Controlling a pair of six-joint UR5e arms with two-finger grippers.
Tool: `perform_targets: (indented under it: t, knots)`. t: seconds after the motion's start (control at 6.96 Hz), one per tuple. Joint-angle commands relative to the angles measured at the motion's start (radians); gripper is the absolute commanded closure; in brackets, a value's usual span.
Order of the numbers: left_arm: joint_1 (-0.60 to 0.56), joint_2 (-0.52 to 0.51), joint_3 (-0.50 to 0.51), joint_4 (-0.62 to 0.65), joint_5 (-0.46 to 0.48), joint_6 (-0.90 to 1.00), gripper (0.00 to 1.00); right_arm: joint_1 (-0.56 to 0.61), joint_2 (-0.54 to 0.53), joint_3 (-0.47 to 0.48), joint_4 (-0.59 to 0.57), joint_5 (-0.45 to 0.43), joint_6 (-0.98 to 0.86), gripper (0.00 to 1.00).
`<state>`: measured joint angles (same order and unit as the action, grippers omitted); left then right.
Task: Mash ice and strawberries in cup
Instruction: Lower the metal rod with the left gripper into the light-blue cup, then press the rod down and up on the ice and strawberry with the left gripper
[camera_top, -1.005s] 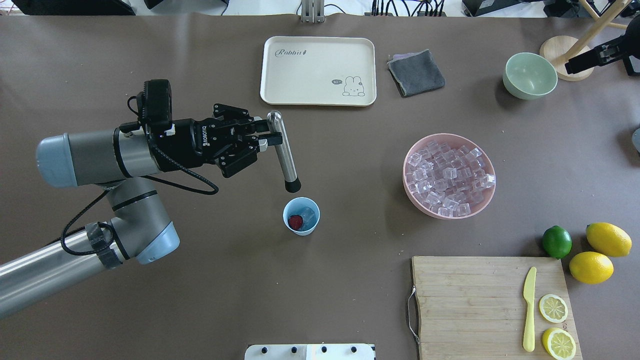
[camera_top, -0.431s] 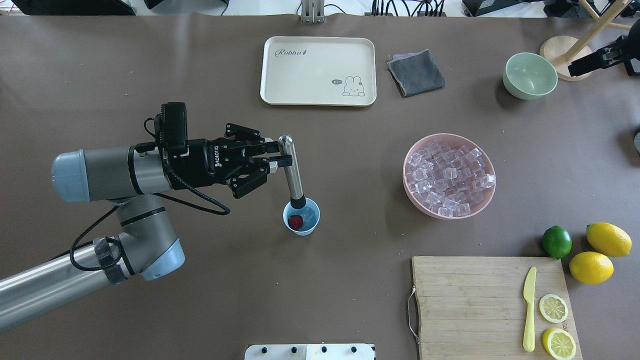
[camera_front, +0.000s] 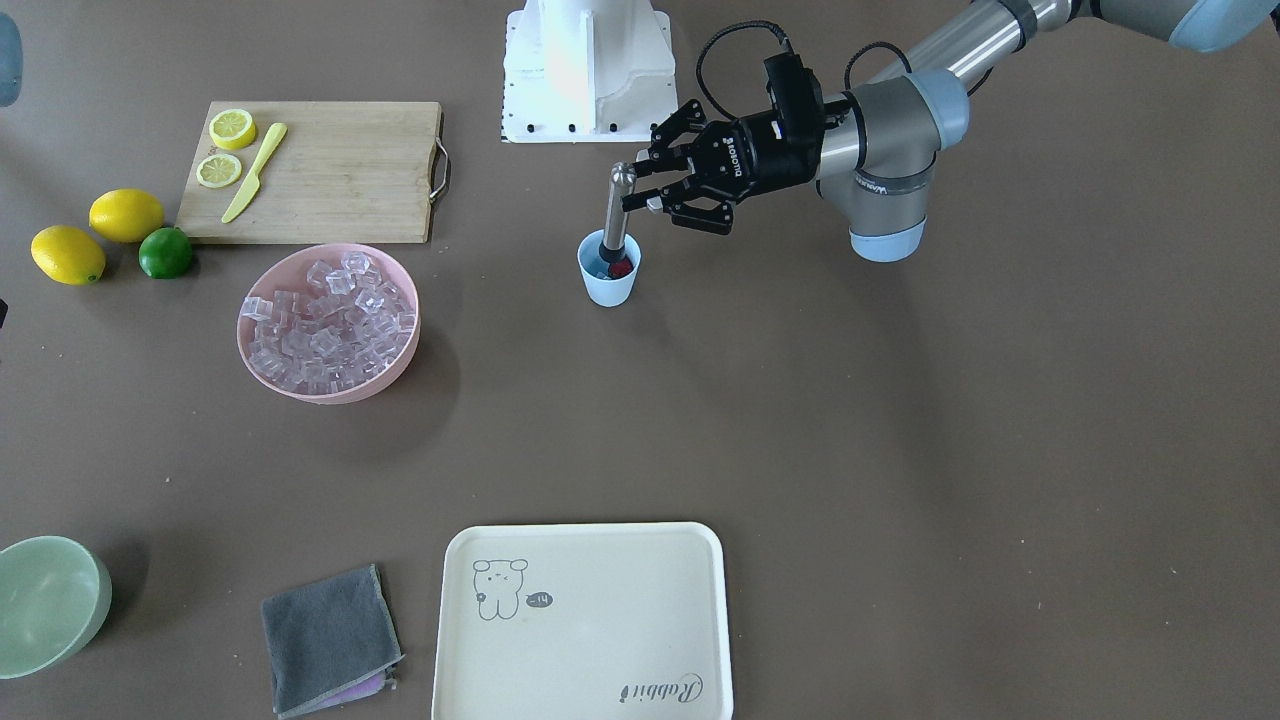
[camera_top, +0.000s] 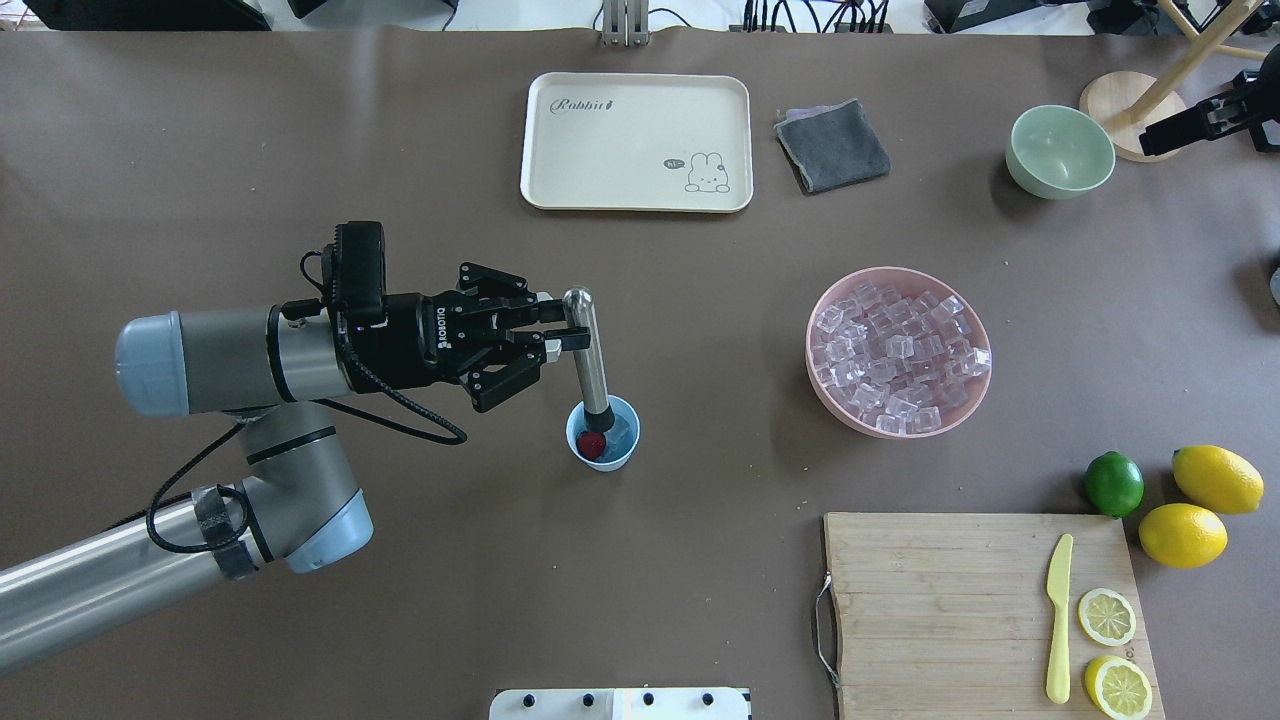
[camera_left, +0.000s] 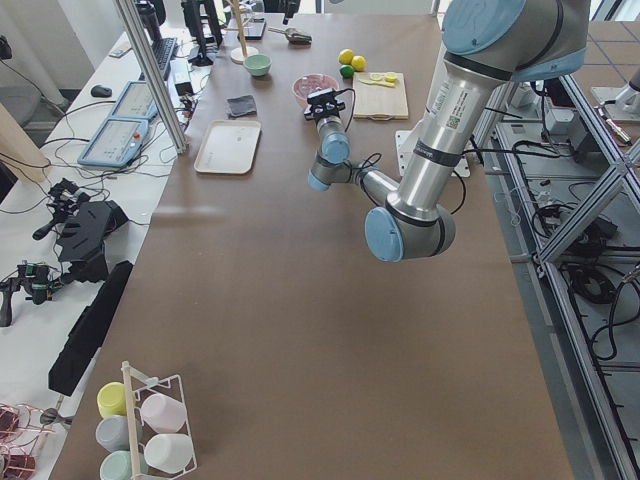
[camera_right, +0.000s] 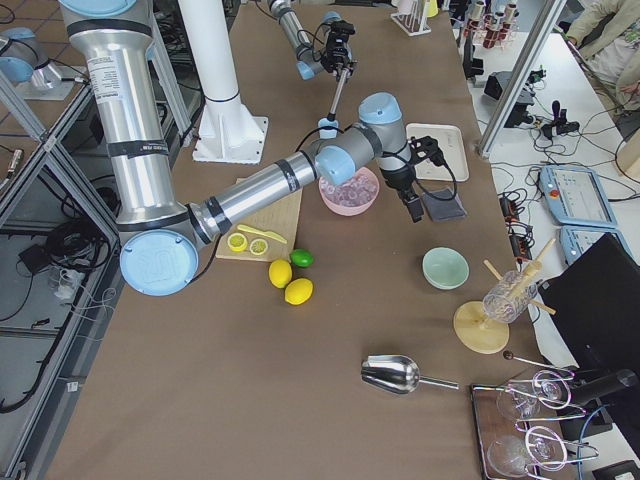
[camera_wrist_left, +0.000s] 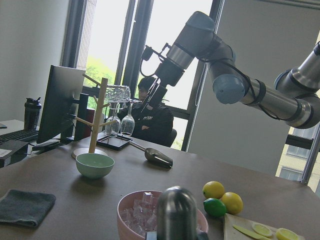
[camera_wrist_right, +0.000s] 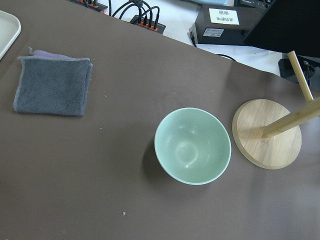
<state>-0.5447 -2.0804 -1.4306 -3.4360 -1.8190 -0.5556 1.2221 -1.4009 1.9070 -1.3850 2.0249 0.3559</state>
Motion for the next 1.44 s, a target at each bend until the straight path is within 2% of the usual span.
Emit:
perform_targets:
  t: [0.0,0.72,1.29]
  knots:
    - [0.019,0.000,0.006,0.000,0.001,0.022,1.00,0.000,-0.010,0.004,0.001,-0.003,0.000,0.00]
    - [0.032,0.006,0.032,0.000,0.001,0.022,1.00,0.000,-0.017,0.004,0.001,-0.008,0.002,0.00]
    - [0.065,-0.001,0.042,0.000,0.038,0.022,1.00,0.000,-0.015,0.006,0.001,-0.008,0.014,0.00]
